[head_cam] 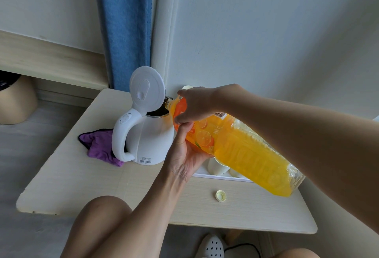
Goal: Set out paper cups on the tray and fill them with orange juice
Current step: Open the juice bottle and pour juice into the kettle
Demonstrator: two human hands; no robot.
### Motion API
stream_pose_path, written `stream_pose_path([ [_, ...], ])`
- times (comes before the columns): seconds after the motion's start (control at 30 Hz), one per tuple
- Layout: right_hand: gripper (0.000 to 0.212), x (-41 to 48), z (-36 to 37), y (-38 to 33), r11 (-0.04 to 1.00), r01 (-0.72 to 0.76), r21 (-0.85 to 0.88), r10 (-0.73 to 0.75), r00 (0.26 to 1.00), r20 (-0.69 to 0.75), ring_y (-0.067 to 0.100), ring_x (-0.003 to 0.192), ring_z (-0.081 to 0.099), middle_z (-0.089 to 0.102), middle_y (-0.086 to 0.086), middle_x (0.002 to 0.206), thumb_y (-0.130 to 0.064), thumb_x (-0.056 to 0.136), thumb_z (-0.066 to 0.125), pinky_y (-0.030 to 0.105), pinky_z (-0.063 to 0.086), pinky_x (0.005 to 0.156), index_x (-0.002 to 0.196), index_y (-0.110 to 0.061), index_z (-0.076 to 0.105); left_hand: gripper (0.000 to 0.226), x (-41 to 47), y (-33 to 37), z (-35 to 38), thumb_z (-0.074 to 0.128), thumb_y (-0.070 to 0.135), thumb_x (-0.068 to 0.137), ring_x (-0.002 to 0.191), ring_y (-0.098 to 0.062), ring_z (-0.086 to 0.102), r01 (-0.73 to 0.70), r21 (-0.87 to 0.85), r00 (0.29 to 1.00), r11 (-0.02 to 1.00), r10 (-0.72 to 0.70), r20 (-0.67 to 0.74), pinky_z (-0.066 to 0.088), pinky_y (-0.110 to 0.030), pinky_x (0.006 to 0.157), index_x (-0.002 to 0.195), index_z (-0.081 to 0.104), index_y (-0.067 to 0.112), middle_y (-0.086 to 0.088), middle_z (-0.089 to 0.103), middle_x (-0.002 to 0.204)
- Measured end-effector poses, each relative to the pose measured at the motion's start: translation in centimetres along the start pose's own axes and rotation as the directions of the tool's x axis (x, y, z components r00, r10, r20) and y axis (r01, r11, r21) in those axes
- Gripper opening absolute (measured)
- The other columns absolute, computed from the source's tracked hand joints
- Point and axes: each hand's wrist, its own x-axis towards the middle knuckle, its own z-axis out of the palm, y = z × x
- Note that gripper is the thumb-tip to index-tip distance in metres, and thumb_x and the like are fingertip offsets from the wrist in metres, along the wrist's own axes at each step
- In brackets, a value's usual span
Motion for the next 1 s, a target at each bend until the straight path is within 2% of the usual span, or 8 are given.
stream_pose_path([
  [0.17, 0.078, 0.08, -0.03, -0.04, 1.0, -0.001, 0.001, 0.001, 1.0, -0.001, 0.027, 0.11, 0.059, 0.057, 0.006, 0.128, -0.062, 0.081, 0.06, 0.041, 0.055, 0.087, 0.143, -0.02, 0.038, 0.071, -0.07, 0.1, 0.07, 0.093, 0.028, 0.068, 0.113, -0.041, 0.069, 0.003, 0.005, 1.0, 1.0, -0.003, -0.005, 0.057, -0.062, 0.085, 0.133, 0.067, 0.015, -0.02, 0.067, 0.13],
  [0.37, 0.077, -0.02, 0.01, -0.03, 1.0, 0.001, 0.003, -0.001, 1.0, -0.004, 0.028, 0.113, 0.059, 0.057, 0.007, 0.131, -0.061, 0.082, 0.06, 0.04, 0.054, 0.087, 0.144, -0.019, 0.038, 0.086, -0.04, 0.07, 0.03, 0.094, 0.028, 0.066, 0.114, -0.041, 0.068, 0.009, 0.016, 1.0, 1.0, -0.009, -0.02, 0.056, -0.063, 0.085, 0.142, 0.055, 0.016, -0.019, 0.068, 0.129],
  [0.67, 0.078, 0.03, -0.02, -0.04, 1.0, 0.004, -0.013, -0.004, 1.0, 0.0, 0.028, 0.109, 0.06, 0.058, 0.007, 0.128, -0.063, 0.081, 0.06, 0.042, 0.055, 0.086, 0.142, -0.019, 0.039, 0.087, 0.05, 0.06, -0.02, 0.095, 0.03, 0.065, 0.115, -0.041, 0.068, 0.01, 0.029, 0.999, 1.0, -0.008, -0.041, 0.056, -0.063, 0.085, 0.142, 0.057, 0.017, -0.019, 0.067, 0.13],
  [1.0, 0.074, -0.05, -0.17, -0.17, 1.0, 0.014, -0.01, -0.014, 1.0, -0.005, 0.026, 0.11, 0.06, 0.059, 0.006, 0.128, -0.06, 0.083, 0.061, 0.037, 0.055, 0.083, 0.141, -0.018, 0.04, 0.085, 0.01, 0.04, -0.15, 0.092, 0.029, 0.069, 0.113, -0.04, 0.069, 0.002, 0.011, 1.0, 1.0, -0.002, -0.027, 0.057, -0.061, 0.084, 0.143, 0.054, 0.017, -0.019, 0.069, 0.127],
])
